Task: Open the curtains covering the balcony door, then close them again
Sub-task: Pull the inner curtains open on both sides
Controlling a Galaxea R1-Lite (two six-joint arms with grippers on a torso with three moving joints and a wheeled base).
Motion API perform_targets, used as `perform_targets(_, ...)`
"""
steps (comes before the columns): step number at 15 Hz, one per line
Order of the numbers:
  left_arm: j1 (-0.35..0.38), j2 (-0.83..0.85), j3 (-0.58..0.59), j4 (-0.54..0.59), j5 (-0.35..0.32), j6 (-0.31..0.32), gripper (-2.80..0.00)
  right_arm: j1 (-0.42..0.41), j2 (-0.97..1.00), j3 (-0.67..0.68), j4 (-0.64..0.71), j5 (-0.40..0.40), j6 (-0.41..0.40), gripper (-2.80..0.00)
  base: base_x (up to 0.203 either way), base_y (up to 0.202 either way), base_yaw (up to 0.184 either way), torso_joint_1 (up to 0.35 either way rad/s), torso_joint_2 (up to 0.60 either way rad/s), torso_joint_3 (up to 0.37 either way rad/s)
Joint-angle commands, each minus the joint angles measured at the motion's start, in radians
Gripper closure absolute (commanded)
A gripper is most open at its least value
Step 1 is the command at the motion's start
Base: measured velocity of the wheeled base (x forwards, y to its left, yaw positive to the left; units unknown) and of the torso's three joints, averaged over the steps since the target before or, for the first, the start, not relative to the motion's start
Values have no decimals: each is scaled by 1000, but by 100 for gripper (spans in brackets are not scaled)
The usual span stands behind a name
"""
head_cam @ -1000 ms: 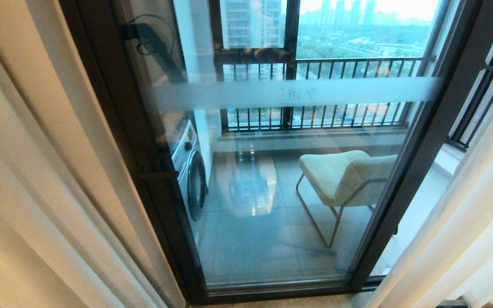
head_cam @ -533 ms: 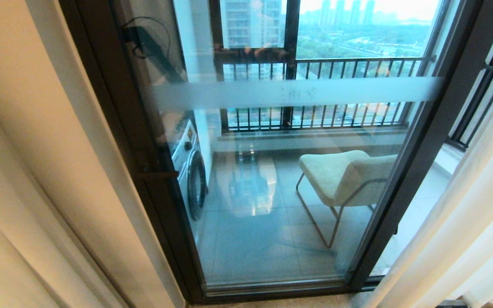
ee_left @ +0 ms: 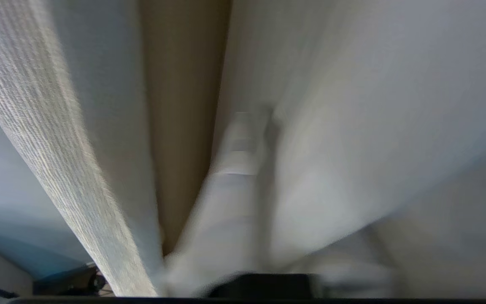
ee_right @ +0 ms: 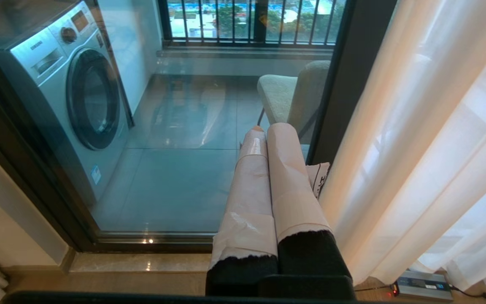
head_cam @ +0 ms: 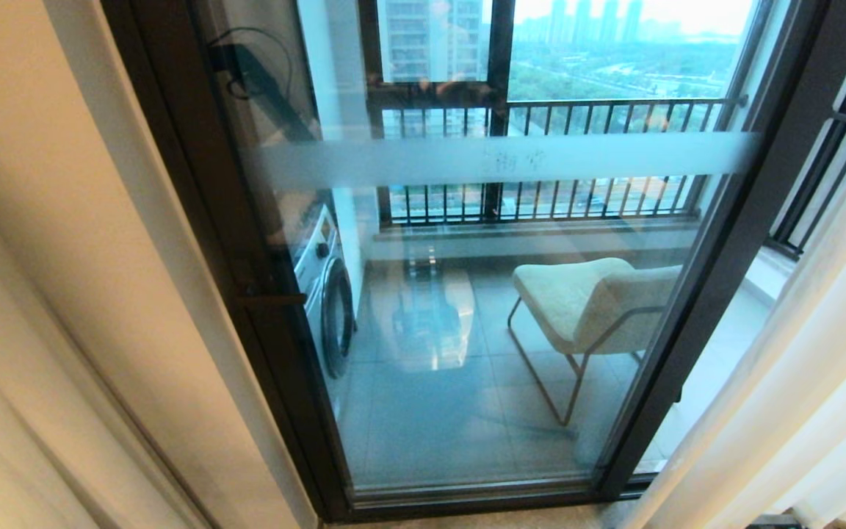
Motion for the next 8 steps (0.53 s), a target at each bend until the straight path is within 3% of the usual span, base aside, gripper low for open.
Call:
perform_targets(1, 1, -23, 0, -8, 2, -3, -280, 0, 1, 0, 0, 1, -1, 0, 0, 0, 0, 0, 0, 0)
perform_targets(5, -1, -73, 24, -1, 1, -4, -280, 0, 1, 0, 0, 1, -1, 0, 0, 0, 0, 0, 0, 0)
perform_targets(8, -9, -164, 121, 0, 4, -8, -280, 0, 1, 0, 0, 1, -1, 0, 0, 0, 0, 0, 0, 0)
